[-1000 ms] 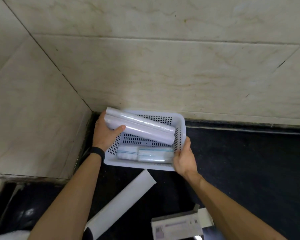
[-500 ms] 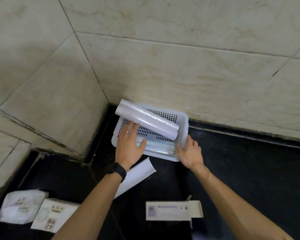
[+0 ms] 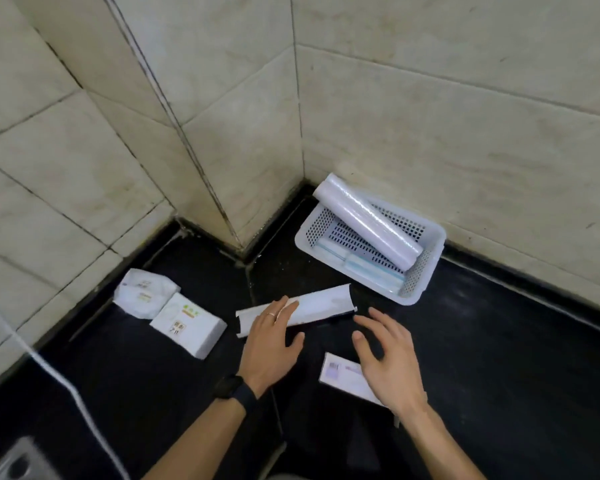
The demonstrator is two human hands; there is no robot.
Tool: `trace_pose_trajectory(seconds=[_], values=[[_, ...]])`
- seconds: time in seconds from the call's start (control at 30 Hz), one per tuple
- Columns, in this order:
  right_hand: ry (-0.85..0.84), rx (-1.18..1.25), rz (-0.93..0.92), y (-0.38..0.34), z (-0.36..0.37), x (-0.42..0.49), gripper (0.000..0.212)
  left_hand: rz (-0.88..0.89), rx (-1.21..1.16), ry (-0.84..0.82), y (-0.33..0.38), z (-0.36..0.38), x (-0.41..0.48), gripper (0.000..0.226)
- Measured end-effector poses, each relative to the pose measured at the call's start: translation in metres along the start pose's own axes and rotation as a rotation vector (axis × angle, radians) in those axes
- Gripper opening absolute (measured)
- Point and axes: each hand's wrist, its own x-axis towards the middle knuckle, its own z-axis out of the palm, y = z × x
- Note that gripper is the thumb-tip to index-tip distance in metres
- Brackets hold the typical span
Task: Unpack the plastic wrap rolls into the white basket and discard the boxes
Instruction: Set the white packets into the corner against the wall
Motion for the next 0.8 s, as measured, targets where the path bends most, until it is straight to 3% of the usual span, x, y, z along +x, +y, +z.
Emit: trace_pose_trajectory(seconds=[0.3, 0.63, 0.8], values=[[-0.214, -0.072, -0.118, -0.023, 0.051, -0.021, 0.032, -0.231, 0.049, 0.042, -0.059, -0.015, -0.061, 0.061], [-0.356, -0.491, -0.165, -0.023, 0.093, 0.03, 0.052, -0.23, 0.203, 0.008, -0.098, -0.027, -0.028, 0.065], [-0.45, -0.617, -0.228, -0.037, 0.12, 0.065, 0.056, -0.447, 0.351, -0.018, -0.123, -0.041, -0.004, 0.088]])
